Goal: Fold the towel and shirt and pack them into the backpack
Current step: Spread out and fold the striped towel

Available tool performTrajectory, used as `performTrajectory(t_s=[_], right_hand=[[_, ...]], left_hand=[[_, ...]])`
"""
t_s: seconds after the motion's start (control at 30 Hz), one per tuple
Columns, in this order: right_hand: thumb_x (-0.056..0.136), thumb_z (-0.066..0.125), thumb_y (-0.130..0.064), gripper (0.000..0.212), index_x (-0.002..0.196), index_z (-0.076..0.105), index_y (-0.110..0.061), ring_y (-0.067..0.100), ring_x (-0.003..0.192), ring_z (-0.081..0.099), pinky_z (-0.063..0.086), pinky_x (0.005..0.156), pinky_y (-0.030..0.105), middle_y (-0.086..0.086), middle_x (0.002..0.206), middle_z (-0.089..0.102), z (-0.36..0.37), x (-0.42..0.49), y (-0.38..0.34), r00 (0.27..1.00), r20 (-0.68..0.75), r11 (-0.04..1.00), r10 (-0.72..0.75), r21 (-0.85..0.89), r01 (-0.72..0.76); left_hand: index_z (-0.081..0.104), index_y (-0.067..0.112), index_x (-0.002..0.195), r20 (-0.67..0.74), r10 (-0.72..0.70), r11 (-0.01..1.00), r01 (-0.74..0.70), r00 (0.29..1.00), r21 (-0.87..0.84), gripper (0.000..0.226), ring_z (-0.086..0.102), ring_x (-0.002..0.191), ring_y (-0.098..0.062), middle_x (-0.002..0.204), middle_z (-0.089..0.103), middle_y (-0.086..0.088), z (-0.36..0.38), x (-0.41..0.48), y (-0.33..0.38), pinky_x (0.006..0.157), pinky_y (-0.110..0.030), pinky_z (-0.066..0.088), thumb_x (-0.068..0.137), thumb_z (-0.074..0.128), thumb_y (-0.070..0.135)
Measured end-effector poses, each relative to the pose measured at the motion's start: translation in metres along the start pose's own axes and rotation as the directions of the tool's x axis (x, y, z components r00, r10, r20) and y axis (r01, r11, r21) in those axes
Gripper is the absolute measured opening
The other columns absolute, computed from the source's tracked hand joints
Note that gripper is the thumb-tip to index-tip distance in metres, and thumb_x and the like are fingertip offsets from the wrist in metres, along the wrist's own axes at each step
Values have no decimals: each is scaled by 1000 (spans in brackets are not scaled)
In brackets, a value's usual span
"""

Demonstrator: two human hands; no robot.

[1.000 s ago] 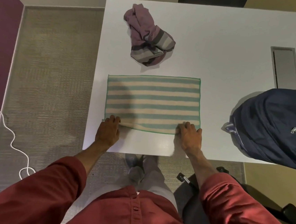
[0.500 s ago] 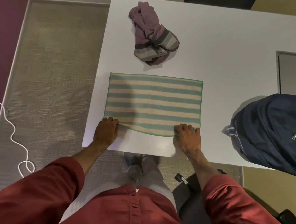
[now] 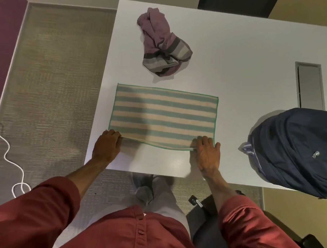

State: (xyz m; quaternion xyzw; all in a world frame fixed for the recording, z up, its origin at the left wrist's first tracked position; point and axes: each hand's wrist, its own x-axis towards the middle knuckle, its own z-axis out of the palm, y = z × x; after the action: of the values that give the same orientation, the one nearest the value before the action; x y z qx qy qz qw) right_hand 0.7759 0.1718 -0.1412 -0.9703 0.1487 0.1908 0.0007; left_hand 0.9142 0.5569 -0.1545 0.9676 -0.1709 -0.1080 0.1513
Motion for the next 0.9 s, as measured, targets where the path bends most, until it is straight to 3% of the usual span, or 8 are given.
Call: performTrajectory(t_s=[0.07,0.17,0.33,0.63,0.9], right_hand=[[94,70,-17,44,136,61,-7,36,110,61,46,89,52,14,123,65,0,3,6,998,-47,999,50,15,-50],[93,69,-12,36,128,66,-9,34,107,59,45,89,52,13,118,65,-6,11,16,987,-31,988,157,9,-157],[94,65,-15,26,120,69,-17,31,108,59,42,91,49,7,110,71,-25,33,30,973,-20,973,230,9,-230],[98,54,-8,20,105,70,-16,34,104,56,33,85,45,9,103,70,-60,91,44,907,-122,901,404,224,-372],[95,51,0,29,107,72,-16,34,107,56,34,87,45,9,104,69,-79,132,58,880,-123,868,458,278,-412]], left_hand=[[70,7,103,-4,6,999,-6,1000,39,6,61,90,-32,97,67,-11,-1,2,0,72,-45,54,102,65,10],[70,8,110,-8,0,997,0,1000,81,17,62,94,-33,103,68,-11,-4,9,3,76,-46,55,96,67,0],[69,10,104,-94,-13,988,27,995,149,5,61,86,-34,96,68,-10,-18,30,12,67,-46,50,101,66,11],[68,11,102,-213,-23,962,79,977,260,12,60,88,-36,94,69,-11,-46,96,19,72,-48,45,106,61,19],[67,17,107,-284,-41,963,114,958,244,8,58,93,-35,94,68,-6,-53,143,16,81,-50,39,102,64,11]])
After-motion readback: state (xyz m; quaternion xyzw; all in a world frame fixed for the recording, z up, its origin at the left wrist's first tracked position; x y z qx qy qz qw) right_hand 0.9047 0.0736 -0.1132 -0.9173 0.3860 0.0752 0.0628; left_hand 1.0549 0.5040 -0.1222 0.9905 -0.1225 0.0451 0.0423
